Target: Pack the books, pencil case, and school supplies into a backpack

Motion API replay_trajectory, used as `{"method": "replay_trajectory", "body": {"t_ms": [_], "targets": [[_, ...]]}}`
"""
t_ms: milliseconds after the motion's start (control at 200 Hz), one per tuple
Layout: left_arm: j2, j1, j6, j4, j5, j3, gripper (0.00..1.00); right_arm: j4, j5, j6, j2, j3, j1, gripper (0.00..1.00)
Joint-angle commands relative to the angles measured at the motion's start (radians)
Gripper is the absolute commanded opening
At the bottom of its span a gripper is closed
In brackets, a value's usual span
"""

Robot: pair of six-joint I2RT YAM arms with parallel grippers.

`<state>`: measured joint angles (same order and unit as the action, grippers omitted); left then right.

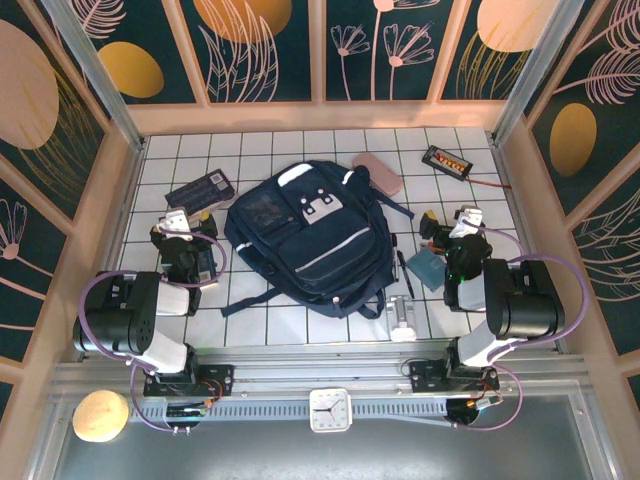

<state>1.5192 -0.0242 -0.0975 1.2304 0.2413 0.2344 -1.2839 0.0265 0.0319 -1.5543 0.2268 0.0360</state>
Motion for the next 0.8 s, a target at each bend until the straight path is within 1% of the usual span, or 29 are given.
{"method": "replay_trajectory", "body": {"t_ms": [0, 295, 350, 390, 455, 480, 540, 601, 656, 696, 736, 796], "targets": [[-0.002, 0.003, 0.005, 0.052, -0.020, -0.004, 0.99, -0.047, -0.010, -0.013, -0.011, -0.008, -0.001, 0.99], [-0.005, 0.003, 0.006, 0.056, -0.022, -0.006, 0.99, -0.046, -0.004, -0.012, -0.007, -0.009, 0.001, 0.99], [-0.025, 0.003, 0.007, 0.005, -0.025, 0.014, 0.99, -0.026, -0.017, -0.007, 0.003, -0.003, 0.002, 0.99], [-0.053, 0.002, 0.006, -0.083, -0.024, 0.049, 0.99, 0.024, -0.037, 0.002, 0.026, 0.014, 0.001, 0.99], [-0.099, 0.004, -0.012, -0.335, 0.013, 0.158, 0.99, 0.156, -0.073, 0.014, 0.077, 0.062, 0.002, 0.99], [-0.112, 0.003, -0.018, -0.405, 0.029, 0.192, 0.99, 0.201, -0.087, 0.019, 0.096, 0.084, 0.002, 0.99], [-0.148, 0.004, -0.038, -0.512, 0.054, 0.237, 0.99, 0.315, -0.109, 0.027, 0.142, 0.128, 0.003, 0.99], [-0.200, 0.004, -0.061, -0.608, 0.084, 0.269, 0.99, 0.370, -0.124, 0.044, 0.193, 0.154, 0.006, 0.99], [-0.247, 0.004, -0.116, -0.738, 0.133, 0.316, 0.99, 0.447, -0.134, 0.077, 0.243, 0.191, 0.014, 0.99], [-0.273, 0.004, -0.155, -0.852, 0.158, 0.362, 0.99, 0.548, -0.138, 0.117, 0.280, 0.234, 0.026, 0.99], [-0.290, 0.003, -0.189, -0.962, 0.157, 0.413, 0.99, 0.686, -0.142, 0.180, 0.301, 0.301, 0.041, 0.99], [-0.305, 0.004, -0.191, -1.113, 0.090, 0.494, 0.99, 0.928, -0.098, 0.263, 0.303, 0.443, 0.071, 0.99]]}}
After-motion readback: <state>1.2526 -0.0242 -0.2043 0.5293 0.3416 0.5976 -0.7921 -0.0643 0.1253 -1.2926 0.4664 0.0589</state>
